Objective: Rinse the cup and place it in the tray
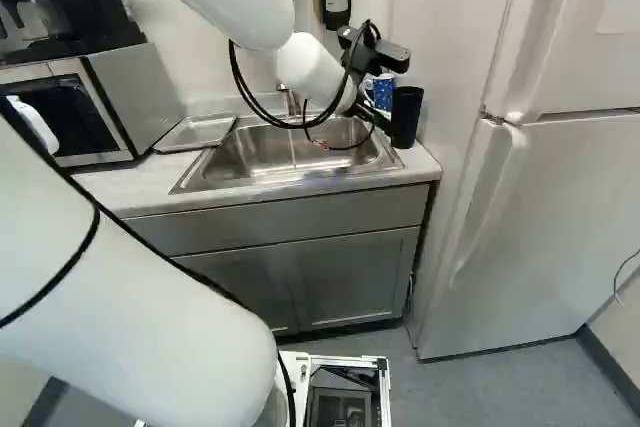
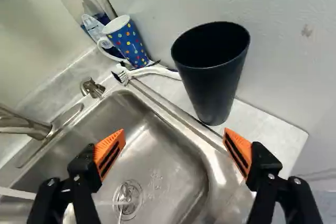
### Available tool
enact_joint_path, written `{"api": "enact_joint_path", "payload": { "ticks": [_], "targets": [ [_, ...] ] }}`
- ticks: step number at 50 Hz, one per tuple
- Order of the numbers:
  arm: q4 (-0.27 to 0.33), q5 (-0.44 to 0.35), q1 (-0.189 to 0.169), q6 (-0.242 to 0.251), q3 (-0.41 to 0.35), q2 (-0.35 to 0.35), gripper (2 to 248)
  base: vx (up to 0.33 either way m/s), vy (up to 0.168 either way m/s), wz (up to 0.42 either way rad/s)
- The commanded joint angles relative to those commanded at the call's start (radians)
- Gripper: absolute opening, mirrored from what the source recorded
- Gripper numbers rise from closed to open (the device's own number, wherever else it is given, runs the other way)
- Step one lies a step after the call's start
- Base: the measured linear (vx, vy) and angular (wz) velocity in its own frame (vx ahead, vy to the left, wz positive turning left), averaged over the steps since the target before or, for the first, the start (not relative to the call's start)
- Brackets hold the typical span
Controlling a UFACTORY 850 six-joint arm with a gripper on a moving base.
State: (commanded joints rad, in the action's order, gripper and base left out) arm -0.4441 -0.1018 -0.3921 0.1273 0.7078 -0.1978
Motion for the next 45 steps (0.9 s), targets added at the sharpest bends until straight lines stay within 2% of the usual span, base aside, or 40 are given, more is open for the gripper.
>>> {"api": "enact_joint_path", "payload": {
  "ticks": [23,45],
  "targets": [
    [0.0,0.0,0.0,0.241,0.0,0.0,247,0.0,0.0,0.0],
    [0.0,0.0,-0.001,0.241,0.0,0.001,247,0.0,0.0,0.0]
  ]
}}
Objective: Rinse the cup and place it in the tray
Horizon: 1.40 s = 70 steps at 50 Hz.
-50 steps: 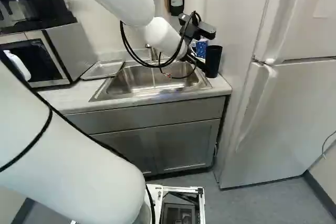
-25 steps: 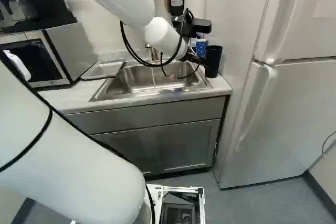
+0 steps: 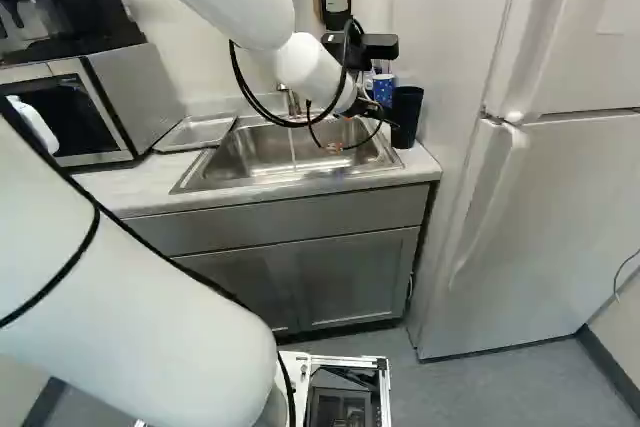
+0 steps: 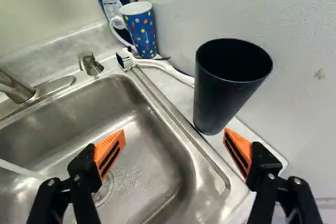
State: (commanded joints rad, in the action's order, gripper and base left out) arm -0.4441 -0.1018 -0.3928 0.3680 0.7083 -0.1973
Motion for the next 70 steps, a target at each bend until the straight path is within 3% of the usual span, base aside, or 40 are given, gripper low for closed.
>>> {"api": "enact_joint_path", "payload": {
  "ticks": [26,53,70],
  "targets": [
    [0.0,-0.008,-0.036,0.0,0.019,0.064,247,0.0,0.0,0.0],
    [0.0,-0.09,-0.071,0.0,0.049,0.096,247,0.0,0.0,0.0],
    [0.0,-0.136,-0.071,0.0,0.052,0.098,247,0.0,0.0,0.0]
  ]
}}
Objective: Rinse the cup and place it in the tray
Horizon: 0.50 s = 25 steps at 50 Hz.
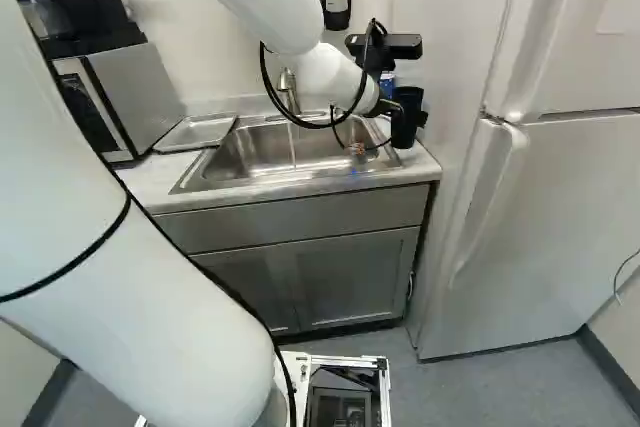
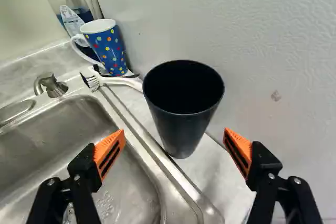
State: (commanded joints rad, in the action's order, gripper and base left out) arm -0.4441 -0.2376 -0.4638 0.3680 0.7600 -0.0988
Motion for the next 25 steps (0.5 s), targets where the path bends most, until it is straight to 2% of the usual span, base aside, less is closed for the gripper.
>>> {"api": "enact_joint_path", "payload": {
  "ticks": [25],
  "targets": [
    [0.0,-0.043,-0.002,0.0,0.01,0.01,247,0.0,0.0,0.0]
  ]
}}
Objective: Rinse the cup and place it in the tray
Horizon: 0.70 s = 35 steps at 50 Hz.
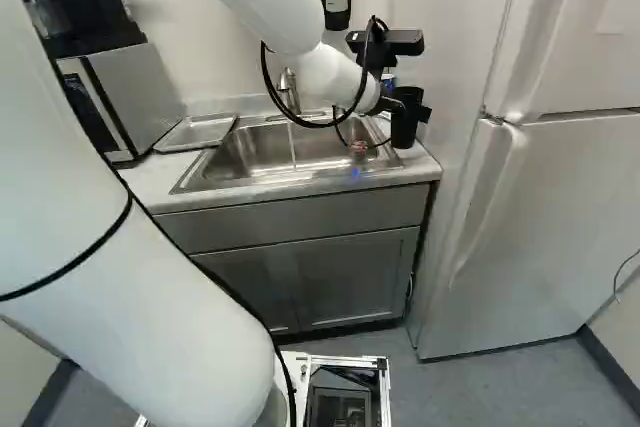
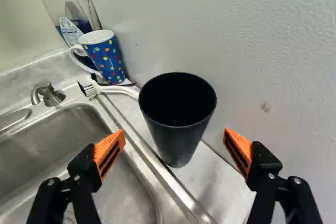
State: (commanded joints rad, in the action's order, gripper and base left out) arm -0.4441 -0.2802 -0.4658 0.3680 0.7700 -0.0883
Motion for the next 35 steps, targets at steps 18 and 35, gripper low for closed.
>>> {"api": "enact_joint_path", "payload": {
  "ticks": [18,35],
  "targets": [
    [0.0,-0.02,-0.001,0.0,0.01,0.021,247,0.0,0.0,0.0],
    [0.0,-0.043,-0.001,0.0,0.004,0.044,247,0.0,0.0,0.0]
  ]
}}
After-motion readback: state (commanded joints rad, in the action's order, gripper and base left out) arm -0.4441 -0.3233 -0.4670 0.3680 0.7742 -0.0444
